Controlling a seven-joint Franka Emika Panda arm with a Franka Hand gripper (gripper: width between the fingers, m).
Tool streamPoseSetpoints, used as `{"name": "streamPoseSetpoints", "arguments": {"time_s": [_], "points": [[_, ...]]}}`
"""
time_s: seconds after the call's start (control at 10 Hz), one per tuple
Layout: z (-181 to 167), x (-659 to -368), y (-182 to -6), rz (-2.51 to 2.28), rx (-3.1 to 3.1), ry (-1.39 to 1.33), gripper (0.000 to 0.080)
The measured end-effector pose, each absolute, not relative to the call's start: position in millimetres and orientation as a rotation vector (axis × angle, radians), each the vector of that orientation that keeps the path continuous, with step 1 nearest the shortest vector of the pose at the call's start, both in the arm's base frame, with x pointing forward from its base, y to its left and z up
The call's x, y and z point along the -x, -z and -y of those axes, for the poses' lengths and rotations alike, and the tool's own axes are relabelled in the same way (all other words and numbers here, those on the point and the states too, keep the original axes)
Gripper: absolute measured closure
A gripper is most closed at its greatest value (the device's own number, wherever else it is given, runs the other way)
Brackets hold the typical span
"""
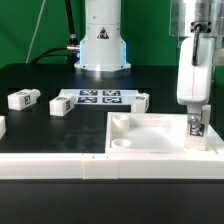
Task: Assemble one leg
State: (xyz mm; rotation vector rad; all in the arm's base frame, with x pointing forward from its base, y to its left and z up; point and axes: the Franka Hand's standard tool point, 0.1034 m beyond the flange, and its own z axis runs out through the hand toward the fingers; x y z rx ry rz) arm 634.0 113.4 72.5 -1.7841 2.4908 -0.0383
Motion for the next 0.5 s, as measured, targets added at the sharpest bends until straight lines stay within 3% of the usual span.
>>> {"name": "streamPoseSetpoints", "arguments": {"time_s": [0.1, 0.3, 0.4, 0.5], "points": [[-113.4, -634.0, -72.4, -2.491, 1.784, 0.038, 0.0507], [-113.5, -634.0, -72.4, -2.490, 1.785, 0.038, 0.0212], [-113.4, -634.1, -72.4, -2.479, 1.800, 0.039, 0.0212], [-113.4, -634.1, -72.4, -2.454, 1.835, 0.041, 0.0159]]}}
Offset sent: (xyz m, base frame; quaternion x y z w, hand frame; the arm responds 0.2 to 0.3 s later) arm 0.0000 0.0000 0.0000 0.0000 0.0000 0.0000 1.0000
